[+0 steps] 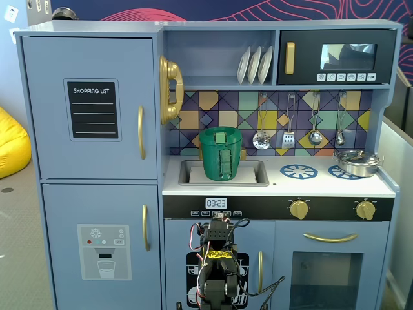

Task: Close the left cabinet door

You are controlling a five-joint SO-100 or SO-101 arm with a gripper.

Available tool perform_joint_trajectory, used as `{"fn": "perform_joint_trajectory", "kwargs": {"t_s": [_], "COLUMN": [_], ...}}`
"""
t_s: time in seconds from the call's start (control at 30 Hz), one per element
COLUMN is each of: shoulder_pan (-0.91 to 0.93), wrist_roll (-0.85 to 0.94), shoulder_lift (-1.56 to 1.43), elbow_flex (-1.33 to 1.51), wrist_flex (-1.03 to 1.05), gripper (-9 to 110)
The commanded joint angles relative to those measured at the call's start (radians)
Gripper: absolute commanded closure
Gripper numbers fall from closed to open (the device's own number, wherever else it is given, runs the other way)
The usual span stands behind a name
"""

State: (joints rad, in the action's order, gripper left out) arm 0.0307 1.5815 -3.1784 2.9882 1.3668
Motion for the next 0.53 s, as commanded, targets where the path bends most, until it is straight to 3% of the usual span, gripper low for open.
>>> {"fn": "perform_joint_trajectory", "kwargs": {"t_s": [0.0, 0.07, 0.13, 0.5], "shoulder_pan": [-0.011, -0.011, -0.011, -0.008], "wrist_roll": [-0.038, 0.029, -0.089, -0.067], "shoulder_lift": [0.000, 0.000, 0.000, 0.000], "elbow_flex": [0.009, 0.009, 0.009, 0.009], "wrist_flex": [0.166, 0.153, 0.163, 0.166], "gripper": [100, 100, 100, 99]}}
